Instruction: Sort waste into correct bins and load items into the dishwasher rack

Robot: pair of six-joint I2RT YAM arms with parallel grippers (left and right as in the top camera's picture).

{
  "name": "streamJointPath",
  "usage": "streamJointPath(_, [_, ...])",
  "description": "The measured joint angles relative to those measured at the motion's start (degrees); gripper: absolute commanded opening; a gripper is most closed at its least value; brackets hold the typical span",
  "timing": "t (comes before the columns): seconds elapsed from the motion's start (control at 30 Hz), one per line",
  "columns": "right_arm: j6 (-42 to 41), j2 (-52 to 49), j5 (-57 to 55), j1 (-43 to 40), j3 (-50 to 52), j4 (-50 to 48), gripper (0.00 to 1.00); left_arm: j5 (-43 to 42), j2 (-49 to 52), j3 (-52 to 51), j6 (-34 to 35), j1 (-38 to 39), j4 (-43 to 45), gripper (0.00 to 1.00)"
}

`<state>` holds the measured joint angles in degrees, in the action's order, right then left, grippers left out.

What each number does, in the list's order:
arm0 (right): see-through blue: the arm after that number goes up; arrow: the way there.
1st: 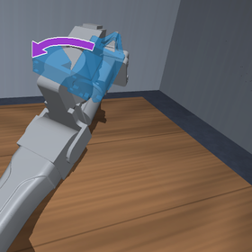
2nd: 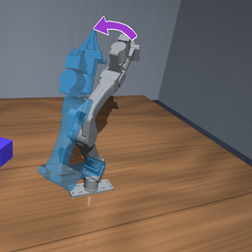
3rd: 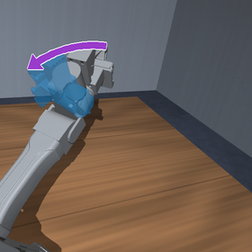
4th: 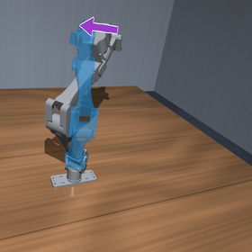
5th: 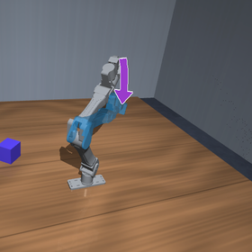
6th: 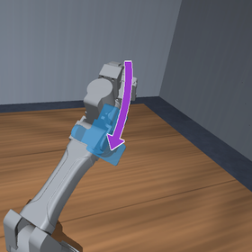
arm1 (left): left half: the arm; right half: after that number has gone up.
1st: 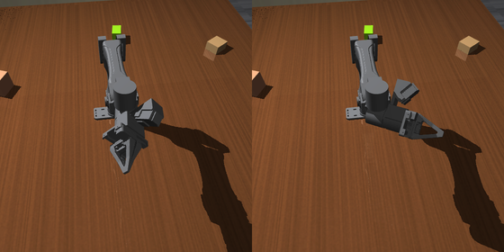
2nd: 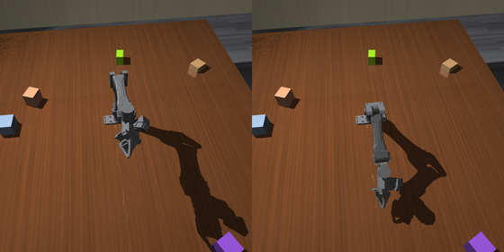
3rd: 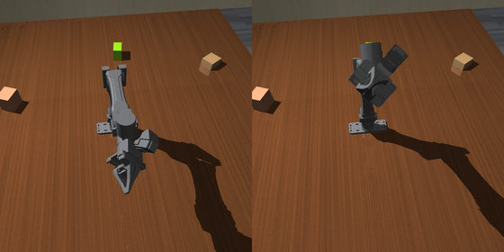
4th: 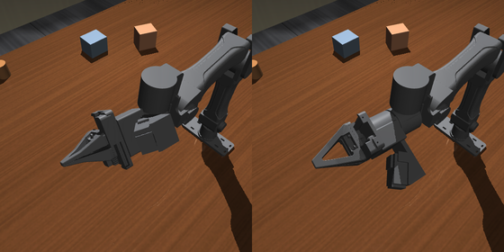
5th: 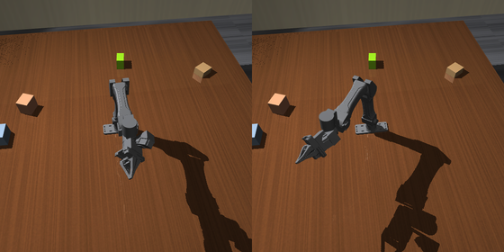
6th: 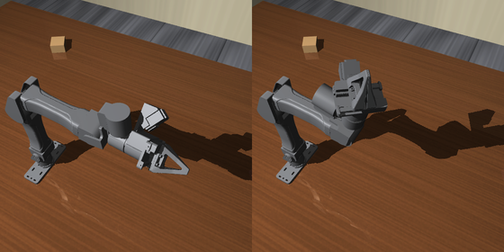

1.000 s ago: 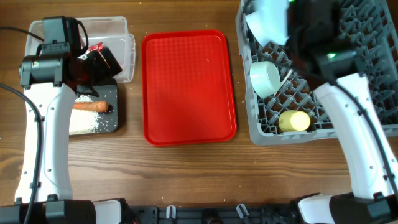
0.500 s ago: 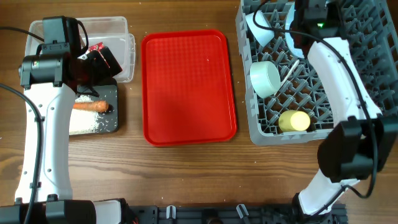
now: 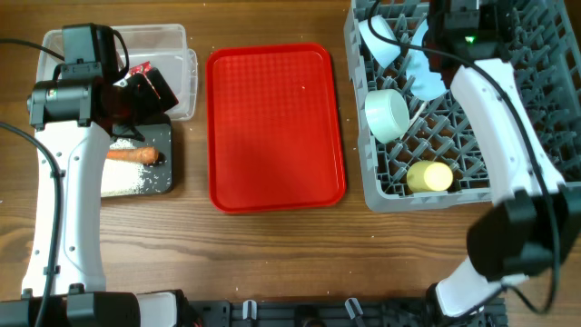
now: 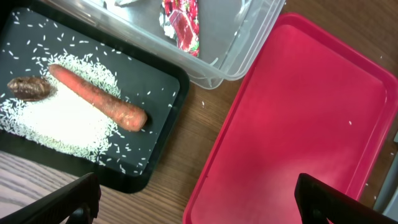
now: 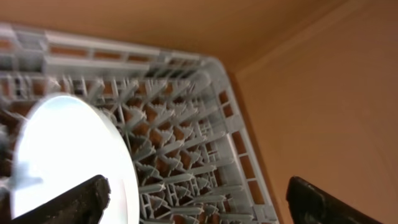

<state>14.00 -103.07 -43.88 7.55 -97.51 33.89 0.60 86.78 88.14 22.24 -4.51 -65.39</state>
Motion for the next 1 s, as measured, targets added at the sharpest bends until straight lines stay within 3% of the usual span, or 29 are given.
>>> streamJointPath(0.13, [-1.16, 15.37, 2.40, 5.97, -0.07, 6.16, 1.00, 0.00, 0.00, 0.00, 0.00, 0.00, 0.04, 1.00])
streamJointPath(0.27, [-1.36, 25.62, 17.33, 12.63, -0.13, 16.72, 1.00, 0.00, 0.00, 0.00, 0.02, 0.00, 0.04, 1.00])
streamJointPath(0.37, [-0.22, 27.50, 28.89, 14.16, -0.13, 22.47, 1.00, 0.00, 0.00, 0.00, 0.02, 0.00, 0.04, 1.00])
streamJointPath(0.53, [2.58, 27.50, 34.93, 14.16, -0.13, 31.28, 1.00, 0.00, 0.00, 0.00, 0.00, 0.00, 0.04, 1.00])
streamJointPath(0.77, [0.81, 29.86, 34.91, 12.11, 2.69, 19.96, 1.00, 0.00, 0.00, 0.00, 0.00, -0.02, 0.04, 1.00])
streamJointPath(0.87, [0.33, 38.14, 36.83, 7.67, 14.97, 6.05, 1.00, 0.00, 0.00, 0.00, 0.02, 0.00, 0.02, 1.00])
streamJointPath(1.0, [0.11, 55.17, 43.98, 0.09, 41.48, -9.97, 1.00, 0.00, 0.00, 0.00, 0.00, 0.00, 0.07, 1.00])
